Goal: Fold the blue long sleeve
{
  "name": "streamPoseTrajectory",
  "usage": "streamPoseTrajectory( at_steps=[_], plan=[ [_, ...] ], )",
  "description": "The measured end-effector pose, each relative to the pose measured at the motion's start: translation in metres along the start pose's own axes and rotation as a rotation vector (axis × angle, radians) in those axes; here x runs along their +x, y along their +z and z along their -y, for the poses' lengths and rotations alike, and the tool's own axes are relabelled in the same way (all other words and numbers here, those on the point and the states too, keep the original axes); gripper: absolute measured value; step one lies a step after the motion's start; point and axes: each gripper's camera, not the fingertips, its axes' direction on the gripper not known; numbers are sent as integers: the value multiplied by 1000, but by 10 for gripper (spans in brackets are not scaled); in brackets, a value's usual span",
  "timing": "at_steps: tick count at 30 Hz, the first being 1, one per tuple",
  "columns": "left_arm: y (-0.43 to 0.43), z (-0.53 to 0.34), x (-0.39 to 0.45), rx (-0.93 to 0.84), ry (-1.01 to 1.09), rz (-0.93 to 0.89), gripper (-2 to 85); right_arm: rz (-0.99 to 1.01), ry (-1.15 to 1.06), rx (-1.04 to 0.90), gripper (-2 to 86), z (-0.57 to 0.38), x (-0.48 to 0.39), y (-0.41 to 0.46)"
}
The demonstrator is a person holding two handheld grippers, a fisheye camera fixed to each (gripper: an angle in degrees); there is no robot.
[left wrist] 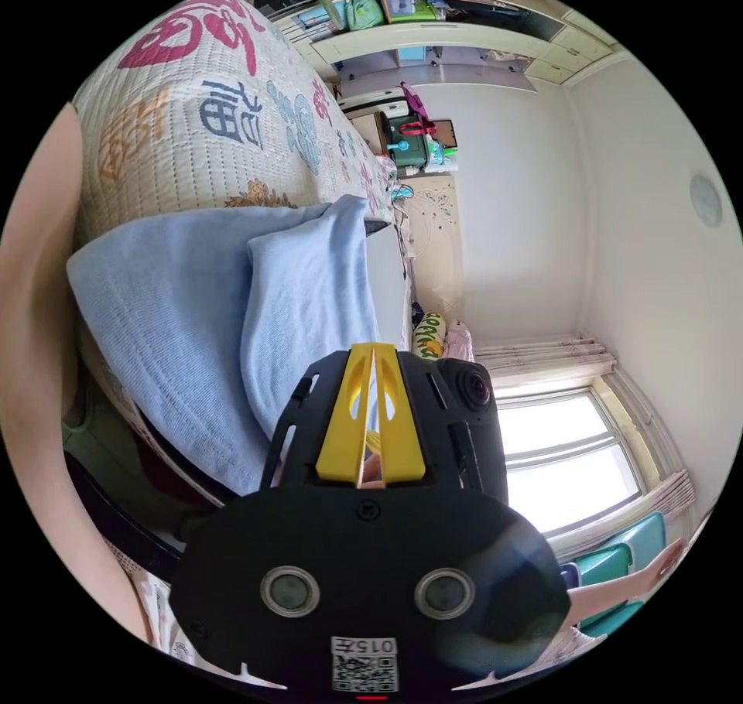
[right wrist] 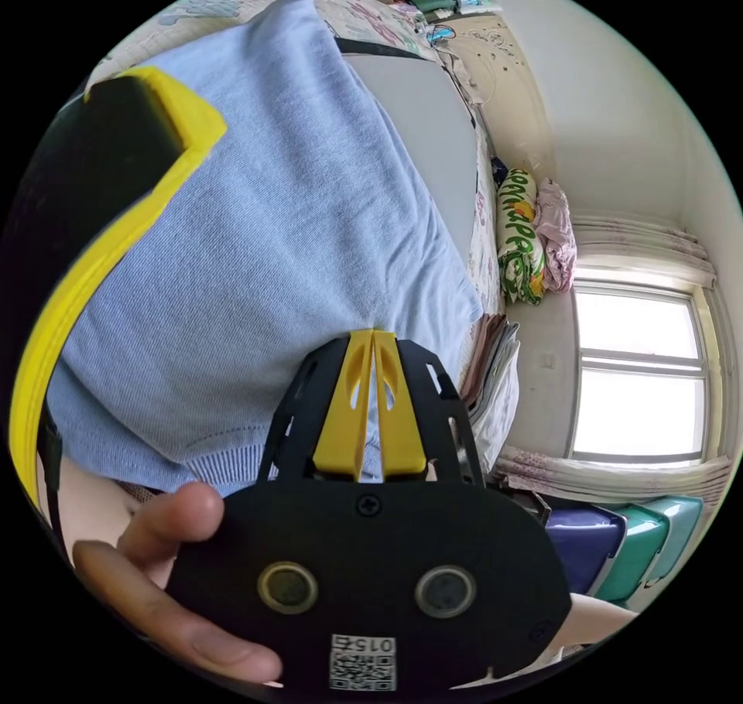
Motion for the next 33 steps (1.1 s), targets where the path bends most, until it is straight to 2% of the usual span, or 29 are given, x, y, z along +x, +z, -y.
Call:
streamPoseTrajectory(
  at_steps=[16, 33],
  plan=[
    [-18, 35, -17, 9, 4, -1, -9, 6, 1, 18, -6, 7, 2, -1],
    [-31, 94, -49, 21, -26, -40, -9, 0, -13, 23, -5, 41, 0, -82]
  ],
)
